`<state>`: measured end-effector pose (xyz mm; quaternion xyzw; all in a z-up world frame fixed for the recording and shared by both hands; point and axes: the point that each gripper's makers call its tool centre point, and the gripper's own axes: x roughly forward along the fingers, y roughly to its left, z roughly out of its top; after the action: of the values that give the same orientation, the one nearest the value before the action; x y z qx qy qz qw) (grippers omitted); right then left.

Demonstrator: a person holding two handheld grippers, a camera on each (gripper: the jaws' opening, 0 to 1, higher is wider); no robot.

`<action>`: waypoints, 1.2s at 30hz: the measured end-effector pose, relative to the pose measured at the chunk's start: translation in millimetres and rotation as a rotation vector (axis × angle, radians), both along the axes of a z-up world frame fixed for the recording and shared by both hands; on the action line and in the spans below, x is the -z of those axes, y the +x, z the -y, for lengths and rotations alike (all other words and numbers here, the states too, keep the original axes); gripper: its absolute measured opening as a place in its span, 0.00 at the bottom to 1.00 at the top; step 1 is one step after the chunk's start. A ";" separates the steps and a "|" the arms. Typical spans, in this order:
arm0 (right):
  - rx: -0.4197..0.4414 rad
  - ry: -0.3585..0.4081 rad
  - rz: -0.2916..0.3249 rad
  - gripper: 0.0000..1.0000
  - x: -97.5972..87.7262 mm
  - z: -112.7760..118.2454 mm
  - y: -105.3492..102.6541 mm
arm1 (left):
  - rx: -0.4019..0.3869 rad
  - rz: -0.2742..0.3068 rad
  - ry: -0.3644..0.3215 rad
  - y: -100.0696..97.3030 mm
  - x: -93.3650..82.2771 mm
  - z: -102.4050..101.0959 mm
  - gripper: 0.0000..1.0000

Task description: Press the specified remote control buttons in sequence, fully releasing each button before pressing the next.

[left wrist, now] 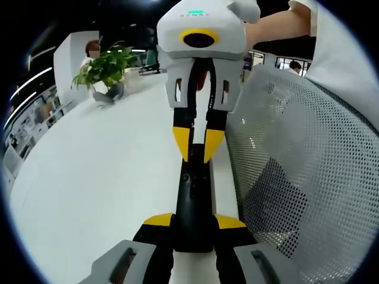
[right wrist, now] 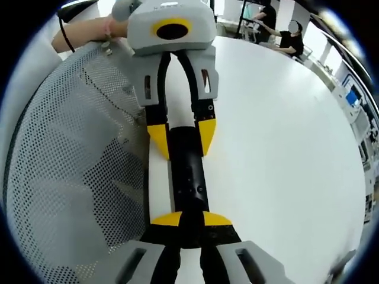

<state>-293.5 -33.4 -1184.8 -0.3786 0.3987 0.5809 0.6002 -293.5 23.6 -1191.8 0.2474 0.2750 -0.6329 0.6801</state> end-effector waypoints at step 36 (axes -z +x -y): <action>0.039 0.100 0.062 0.06 -1.9 6.4 -0.6 | -0.022 0.003 0.014 0.4 0.0 -0.1 0.25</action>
<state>-294.1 -39.8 -1182.9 -0.3582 0.3579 0.5764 0.6414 -293.1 23.7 -1191.7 0.2502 0.2810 -0.6231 0.6857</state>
